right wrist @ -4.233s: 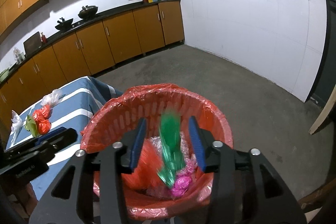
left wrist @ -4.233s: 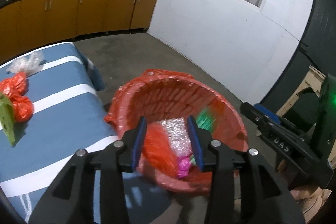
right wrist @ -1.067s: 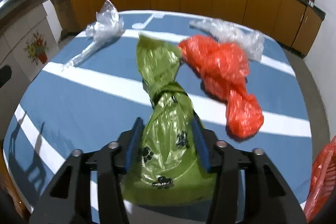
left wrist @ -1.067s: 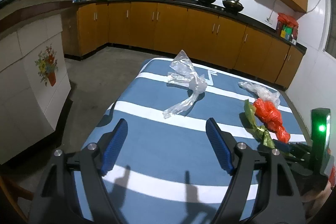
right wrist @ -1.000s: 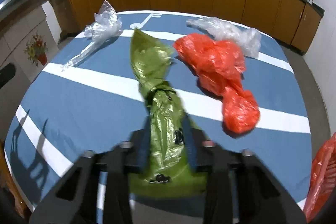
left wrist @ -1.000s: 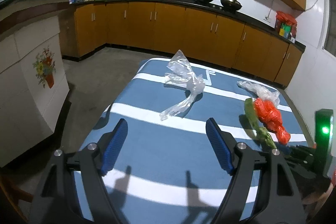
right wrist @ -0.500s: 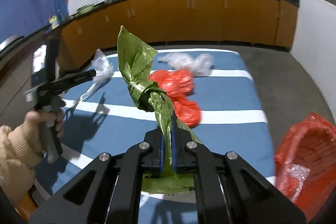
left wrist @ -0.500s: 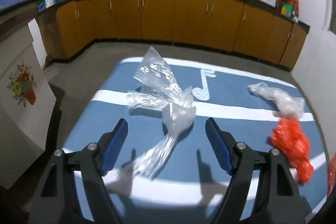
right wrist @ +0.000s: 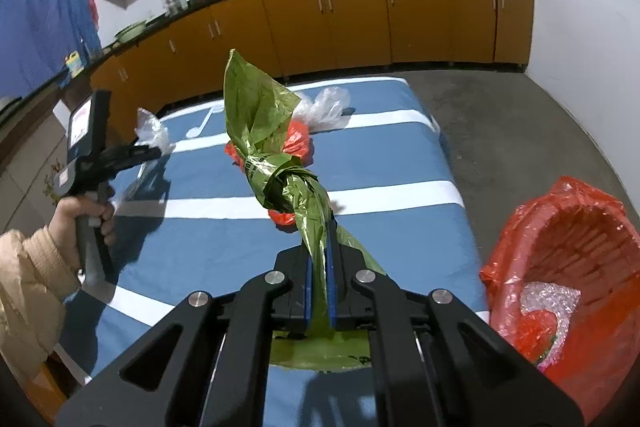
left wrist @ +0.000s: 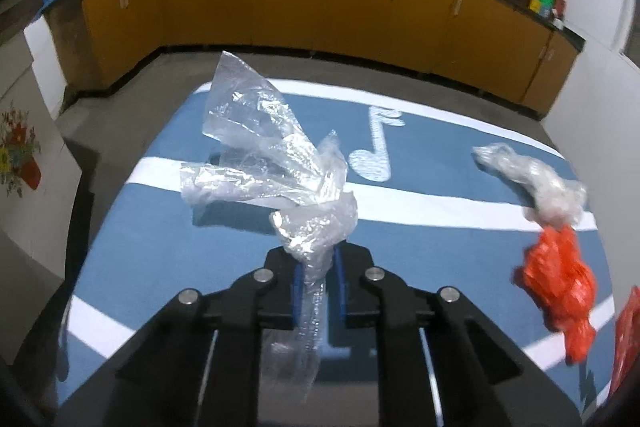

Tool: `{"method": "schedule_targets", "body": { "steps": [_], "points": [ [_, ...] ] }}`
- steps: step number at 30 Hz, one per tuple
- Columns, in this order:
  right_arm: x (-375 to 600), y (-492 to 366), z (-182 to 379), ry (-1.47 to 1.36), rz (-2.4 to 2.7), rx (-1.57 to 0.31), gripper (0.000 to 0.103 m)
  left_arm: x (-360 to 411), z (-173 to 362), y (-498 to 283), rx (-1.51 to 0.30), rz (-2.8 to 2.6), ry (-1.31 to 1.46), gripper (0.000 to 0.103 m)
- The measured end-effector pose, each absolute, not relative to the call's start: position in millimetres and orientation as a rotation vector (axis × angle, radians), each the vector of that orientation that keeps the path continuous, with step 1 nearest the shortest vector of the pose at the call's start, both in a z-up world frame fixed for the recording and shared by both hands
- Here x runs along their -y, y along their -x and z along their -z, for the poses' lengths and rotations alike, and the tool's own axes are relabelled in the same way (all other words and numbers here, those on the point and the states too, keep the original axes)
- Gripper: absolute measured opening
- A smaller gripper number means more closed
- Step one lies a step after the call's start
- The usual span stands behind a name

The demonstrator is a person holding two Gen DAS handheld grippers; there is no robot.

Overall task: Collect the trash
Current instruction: 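Drop the olive bag into the basket with the right tool while the left tool drops the clear bag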

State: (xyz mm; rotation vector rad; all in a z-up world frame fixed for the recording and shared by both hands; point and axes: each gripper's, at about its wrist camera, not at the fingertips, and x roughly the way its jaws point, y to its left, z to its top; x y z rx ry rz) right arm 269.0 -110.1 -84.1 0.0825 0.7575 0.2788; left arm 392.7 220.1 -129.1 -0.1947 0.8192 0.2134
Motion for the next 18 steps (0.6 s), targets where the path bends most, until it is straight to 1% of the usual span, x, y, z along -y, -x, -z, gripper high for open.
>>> {"method": "schedule_targets", "body": {
  "steps": [7,13,18],
  "points": [
    [133,-248,66,-0.121,-0.212,-0.709,0.006,-175,93,-332,-0.756,-0.070,0.150,0.014],
    [160,-231,54,-0.162,-0.141,-0.680,0.006,-109,62,-277,-0.707,0.127,0.114,0.014],
    [181,-214,48,-0.175,-0.082,-0.659,0.006,-57,42,-246,-0.677,0.277,0.087,0.014]
  ]
}}
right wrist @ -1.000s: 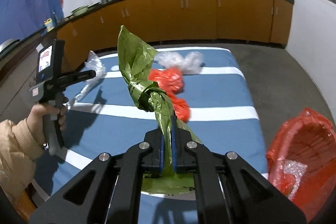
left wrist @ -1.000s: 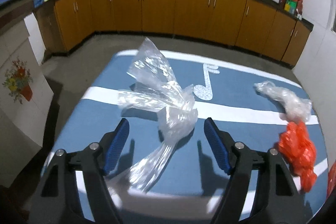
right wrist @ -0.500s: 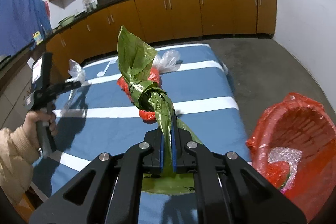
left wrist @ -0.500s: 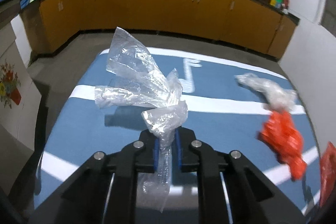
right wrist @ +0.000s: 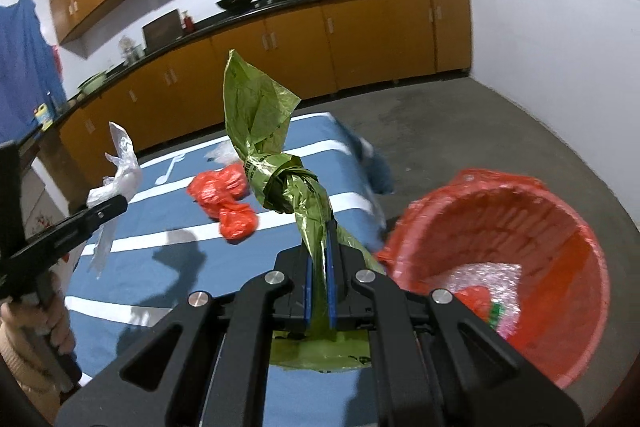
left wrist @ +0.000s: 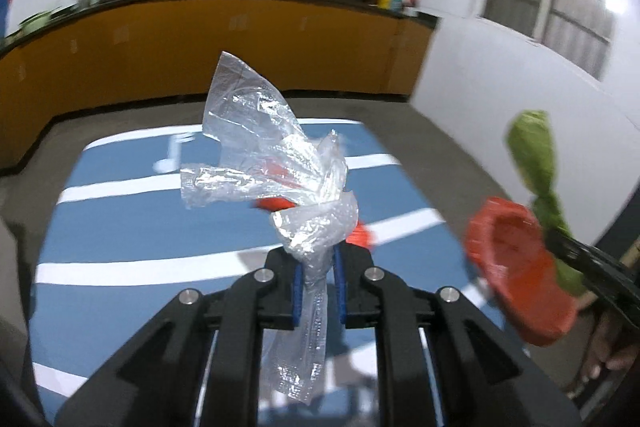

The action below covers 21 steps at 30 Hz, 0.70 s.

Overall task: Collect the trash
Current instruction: 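Drop the olive bag into the basket with the right tool while the left tool drops the clear bag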

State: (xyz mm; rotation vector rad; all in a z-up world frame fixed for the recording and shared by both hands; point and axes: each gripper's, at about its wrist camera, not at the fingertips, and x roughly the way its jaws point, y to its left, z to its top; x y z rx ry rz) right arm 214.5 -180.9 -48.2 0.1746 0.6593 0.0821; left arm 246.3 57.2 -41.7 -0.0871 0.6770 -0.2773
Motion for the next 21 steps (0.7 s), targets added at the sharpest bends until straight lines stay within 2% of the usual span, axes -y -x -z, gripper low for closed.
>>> {"method": "schedule_targets", "body": {
  "steps": [10,21],
  "points": [
    [240,-187,45,-0.267,0.085,-0.618,0.006,30,33,-221,-0.671,0.488,0.042,0.014],
    [290,-167,57,-0.387,0.198,-0.609,0.006,89,40,-215,-0.694,0.626,0.037,0.014]
  ]
}}
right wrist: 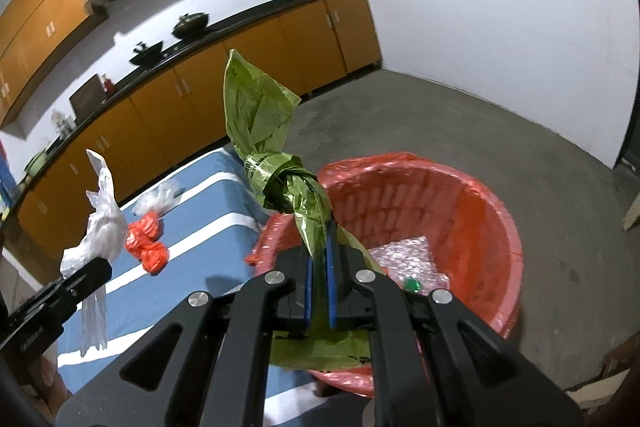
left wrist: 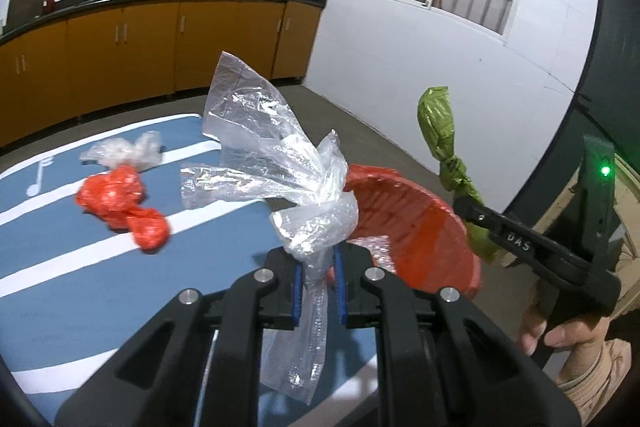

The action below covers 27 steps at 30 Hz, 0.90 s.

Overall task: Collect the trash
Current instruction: 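Drop the olive bag into the basket with the right tool while the left tool drops the clear bag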

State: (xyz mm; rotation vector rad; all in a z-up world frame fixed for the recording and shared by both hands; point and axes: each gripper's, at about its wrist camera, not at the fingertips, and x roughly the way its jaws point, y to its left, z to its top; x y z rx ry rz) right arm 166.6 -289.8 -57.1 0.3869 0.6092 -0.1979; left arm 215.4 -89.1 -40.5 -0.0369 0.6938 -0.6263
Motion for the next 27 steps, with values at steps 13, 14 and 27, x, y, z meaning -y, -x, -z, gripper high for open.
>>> {"method": "schedule_targets", "body": {
  "steps": [13,14,27],
  "points": [
    [326,-157,69,-0.494,0.244,-0.610,0.006,143,53,-221,-0.741,0.724,0.042,0.014],
    [328,-157,70,-0.501,0.246,-0.610,0.006,145,53,-222,-0.742,0.729,0.041,0.014],
    [345,-164,77,-0.546,0.265,-0.615,0.006,175,76,-235,-0.785,0.788,0.021,0.015]
  ]
}}
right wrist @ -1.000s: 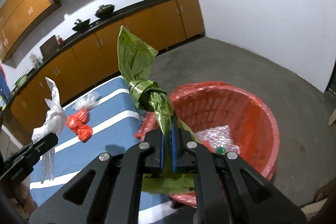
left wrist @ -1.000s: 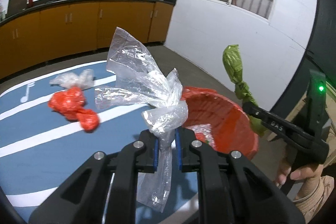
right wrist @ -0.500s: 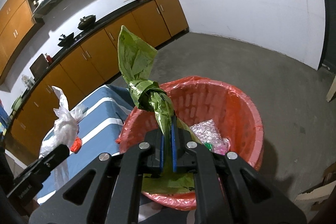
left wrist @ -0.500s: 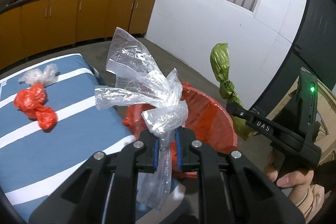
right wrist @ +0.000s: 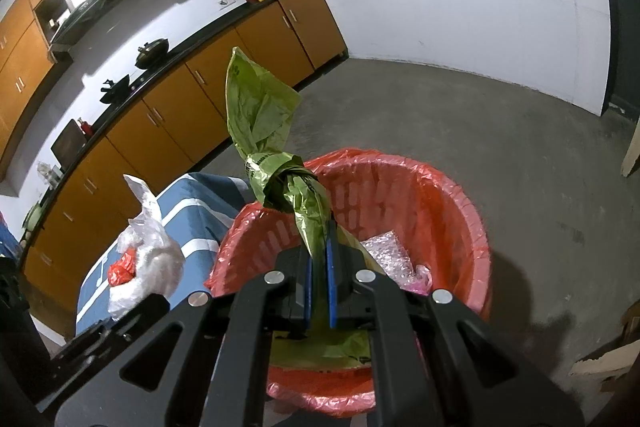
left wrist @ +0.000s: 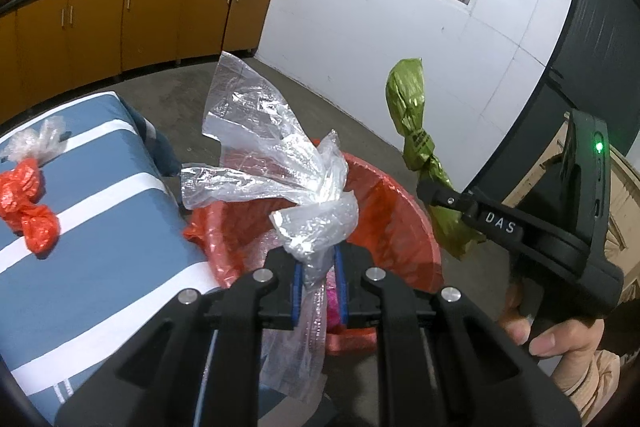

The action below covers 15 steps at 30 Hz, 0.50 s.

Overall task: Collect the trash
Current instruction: 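Drop the olive bag into the basket with the right tool while the left tool drops the clear bag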

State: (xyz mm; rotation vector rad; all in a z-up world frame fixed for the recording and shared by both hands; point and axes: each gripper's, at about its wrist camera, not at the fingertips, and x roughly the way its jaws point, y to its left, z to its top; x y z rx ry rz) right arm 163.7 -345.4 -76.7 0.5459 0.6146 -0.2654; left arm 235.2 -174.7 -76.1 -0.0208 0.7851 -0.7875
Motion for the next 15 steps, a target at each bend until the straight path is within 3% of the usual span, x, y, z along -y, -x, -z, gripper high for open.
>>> {"method": "schedule_targets", "body": {
  "steps": [8,12,15],
  "points": [
    [360,-170,84,-0.578,0.265,-0.624,0.011,189,89,-245,-0.815,0.788,0.010,0.019],
    [364,-168,87,-0.599,0.264,-0.617,0.035,194,97,-249,-0.830,0.784,0.007,0.027],
    [364,-166,88,-0.604,0.268,-0.616,0.040,194,101,-251,-0.840,0.784,0.008,0.031]
  ]
}}
